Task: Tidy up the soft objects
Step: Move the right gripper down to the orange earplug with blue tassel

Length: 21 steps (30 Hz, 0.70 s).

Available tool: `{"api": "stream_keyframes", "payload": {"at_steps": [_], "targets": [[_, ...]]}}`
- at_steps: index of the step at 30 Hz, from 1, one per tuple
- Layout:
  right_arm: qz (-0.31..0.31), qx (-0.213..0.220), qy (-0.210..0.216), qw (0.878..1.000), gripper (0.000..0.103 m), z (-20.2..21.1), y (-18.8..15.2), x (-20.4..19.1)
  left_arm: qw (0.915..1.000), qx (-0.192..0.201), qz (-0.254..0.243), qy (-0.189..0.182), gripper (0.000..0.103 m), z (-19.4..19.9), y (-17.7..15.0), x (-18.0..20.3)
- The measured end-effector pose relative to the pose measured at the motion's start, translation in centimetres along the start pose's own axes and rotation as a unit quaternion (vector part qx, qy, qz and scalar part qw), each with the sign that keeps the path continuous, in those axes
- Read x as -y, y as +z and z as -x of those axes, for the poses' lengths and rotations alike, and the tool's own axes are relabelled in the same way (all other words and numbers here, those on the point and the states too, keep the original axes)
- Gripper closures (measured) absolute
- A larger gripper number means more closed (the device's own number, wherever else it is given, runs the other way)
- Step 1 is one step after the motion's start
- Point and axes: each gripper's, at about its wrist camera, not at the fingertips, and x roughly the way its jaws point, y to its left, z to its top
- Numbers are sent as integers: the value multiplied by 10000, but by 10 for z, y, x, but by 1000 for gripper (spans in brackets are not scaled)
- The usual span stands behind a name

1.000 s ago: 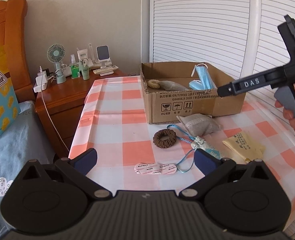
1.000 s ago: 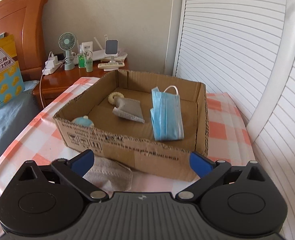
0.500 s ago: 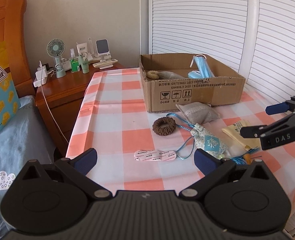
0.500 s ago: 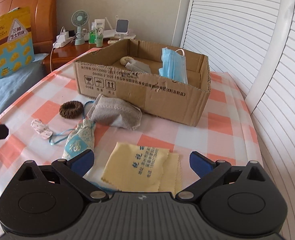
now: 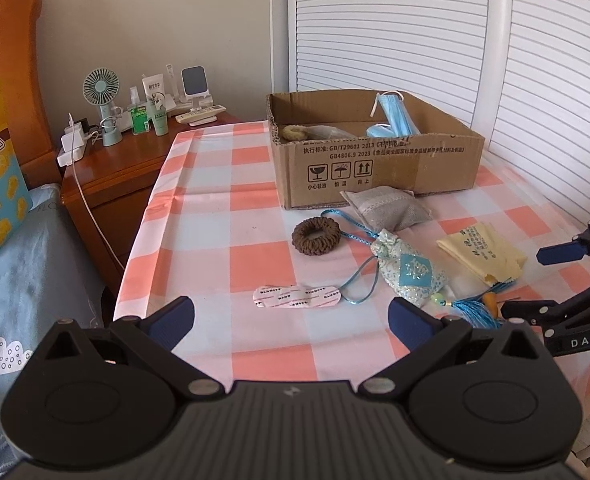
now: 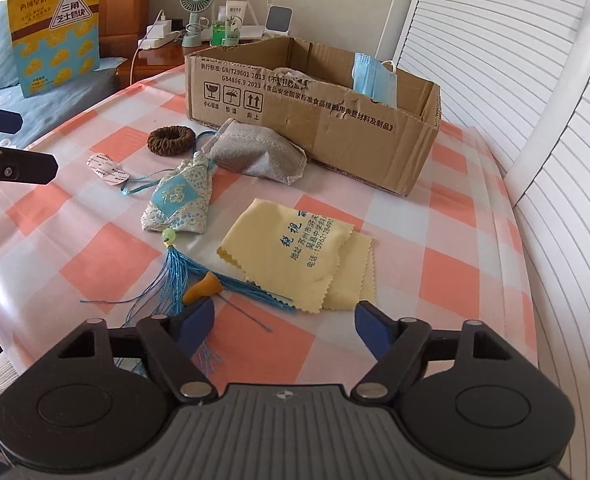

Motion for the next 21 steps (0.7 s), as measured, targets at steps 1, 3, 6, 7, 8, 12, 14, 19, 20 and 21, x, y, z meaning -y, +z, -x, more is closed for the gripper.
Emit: {"api": "stream_keyframes", "payload": {"at_steps": [1, 3, 6, 7, 8, 12, 14, 19, 20, 21], "targets": [[7, 23, 36, 10000, 25, 1, -1, -1, 10000, -9, -7, -12, 1, 0, 0, 1], [48, 63, 120, 9999, 27, 3, -1, -3, 10000, -20, -20, -12, 1, -1, 0, 2], [246, 142, 189, 9994, 29, 5, -1, -9, 10000, -45, -20, 6, 1, -2, 0, 2], [334, 153, 190, 9991, 30, 5, -1, -12, 10000, -57, -11, 5, 1, -3, 0, 2], [400, 162, 189, 9989, 32, 4, -1, -14, 10000, -70, -3, 5, 1, -3, 0, 2], [569, 241, 262, 9977, 40, -1, 1, -21, 9999, -114, -16, 4, 1, -6, 0, 4], [604, 271, 314, 9973, 45, -2, 4, -24, 9999, -131, -30, 3, 1, -6, -1, 4], [761, 341, 441, 9955, 54, -4, 9, -31, 9999, -168, -29, 26, 1, -8, -1, 4], [787, 364, 457, 9952, 57, -4, 9, -32, 9998, -175, -22, 30, 1, -8, -1, 3], [804, 378, 477, 9949, 58, -4, 9, -33, 9998, -185, -16, 32, 1, -8, -1, 3]]}}
